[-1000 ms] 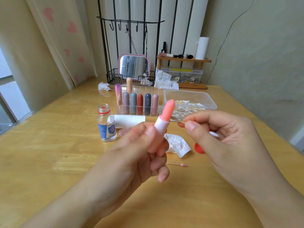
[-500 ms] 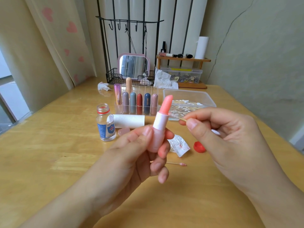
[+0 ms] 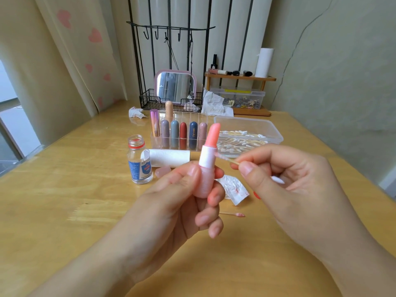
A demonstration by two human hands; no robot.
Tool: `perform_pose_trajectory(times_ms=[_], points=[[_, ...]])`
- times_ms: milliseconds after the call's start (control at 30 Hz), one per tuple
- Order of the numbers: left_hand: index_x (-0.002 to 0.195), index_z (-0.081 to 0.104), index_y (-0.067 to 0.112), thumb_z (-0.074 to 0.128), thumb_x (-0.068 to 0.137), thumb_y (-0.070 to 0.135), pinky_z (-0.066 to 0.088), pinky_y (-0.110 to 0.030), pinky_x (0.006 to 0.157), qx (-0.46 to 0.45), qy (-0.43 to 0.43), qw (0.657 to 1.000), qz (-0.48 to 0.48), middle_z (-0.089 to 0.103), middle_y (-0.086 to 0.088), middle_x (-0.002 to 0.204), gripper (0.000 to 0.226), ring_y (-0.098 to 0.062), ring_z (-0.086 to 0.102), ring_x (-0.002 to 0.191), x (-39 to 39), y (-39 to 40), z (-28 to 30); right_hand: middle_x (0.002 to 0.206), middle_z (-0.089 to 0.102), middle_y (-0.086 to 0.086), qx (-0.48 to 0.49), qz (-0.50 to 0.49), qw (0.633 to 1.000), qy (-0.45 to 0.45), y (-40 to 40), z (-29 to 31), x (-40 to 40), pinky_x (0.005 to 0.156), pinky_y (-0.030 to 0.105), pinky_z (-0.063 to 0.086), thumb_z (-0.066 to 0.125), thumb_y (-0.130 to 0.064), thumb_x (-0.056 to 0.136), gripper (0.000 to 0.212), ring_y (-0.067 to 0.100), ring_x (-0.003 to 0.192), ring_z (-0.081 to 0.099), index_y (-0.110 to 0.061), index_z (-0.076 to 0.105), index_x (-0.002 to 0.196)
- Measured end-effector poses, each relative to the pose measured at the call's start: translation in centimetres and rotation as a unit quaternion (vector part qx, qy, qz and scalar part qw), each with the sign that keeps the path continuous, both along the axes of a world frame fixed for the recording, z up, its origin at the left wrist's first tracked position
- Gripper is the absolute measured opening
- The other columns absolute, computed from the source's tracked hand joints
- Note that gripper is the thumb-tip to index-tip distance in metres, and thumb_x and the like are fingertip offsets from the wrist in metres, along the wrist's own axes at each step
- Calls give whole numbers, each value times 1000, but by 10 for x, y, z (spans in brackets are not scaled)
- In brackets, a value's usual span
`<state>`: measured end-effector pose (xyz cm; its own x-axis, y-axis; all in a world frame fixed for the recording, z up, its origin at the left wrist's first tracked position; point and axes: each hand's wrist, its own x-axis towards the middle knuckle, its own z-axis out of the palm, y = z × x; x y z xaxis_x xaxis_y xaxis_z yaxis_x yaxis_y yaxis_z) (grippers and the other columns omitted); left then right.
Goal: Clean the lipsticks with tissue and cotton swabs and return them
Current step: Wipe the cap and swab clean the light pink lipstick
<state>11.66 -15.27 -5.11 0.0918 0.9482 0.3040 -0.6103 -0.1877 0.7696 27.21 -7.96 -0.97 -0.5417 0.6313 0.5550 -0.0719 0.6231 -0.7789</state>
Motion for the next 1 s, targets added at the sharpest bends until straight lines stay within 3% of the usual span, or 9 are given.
perform_pose_trajectory(times_ms=[100,200,300,467,567,700,833,1000], points=[[101,62,4,65,86,30,48,-30,56,0,21,1000,3,54,-8,73,30,-13,44,52,2,-1,0,59,54,9,55,-21,998,-2,-1,-5,-2,52,27,46,60,-39,77,14,19,53,52,-30,67,85],[98,60,3,66,86,29,47,-29,57,-4,31,999,11,54,-7,73,30,-13,43,52,3,-2,-1,56,51,1,110,-47,993,-19,3,-5,1,50,11,37,58,-37,79,14,4,48,46,-27,65,85],[89,59,11,66,86,30,47,-28,58,2,42,999,17,52,-4,72,20,-12,42,52,2,-2,-1,51,42,-7,170,-49,982,-58,1,-5,3,48,9,31,57,-33,79,9,4,46,37,-25,62,78],[95,63,12,62,88,28,46,-27,57,-4,47,998,33,52,-3,72,18,-11,41,52,3,-4,1,57,47,2,192,-76,978,-41,3,-2,5,49,7,31,58,-31,81,10,7,48,40,-24,63,75],[82,63,14,58,88,26,46,-26,57,-2,68,996,53,51,-3,71,14,-11,39,52,5,-5,4,55,41,-2,215,-68,973,-60,2,-2,5,50,4,27,57,-28,79,12,2,48,37,-24,63,69],[90,62,13,58,83,28,45,-26,56,-18,79,994,73,50,-4,69,17,-12,38,51,7,-7,6,60,50,-3,203,-84,975,-35,4,-3,5,52,6,33,57,-30,84,10,1,50,45,-25,63,78],[79,61,15,56,85,28,45,-26,57,-17,95,992,75,49,-4,70,14,-12,37,52,9,-9,8,53,39,-10,227,-68,970,-56,2,-2,5,51,3,28,59,-27,79,12,-3,49,39,-24,64,69],[85,53,9,56,88,24,45,-25,55,-32,110,987,111,50,-4,67,15,-12,42,51,10,-10,9,58,47,-8,223,-85,970,-40,3,-2,3,51,5,30,59,-27,83,10,1,50,41,-26,65,75]])
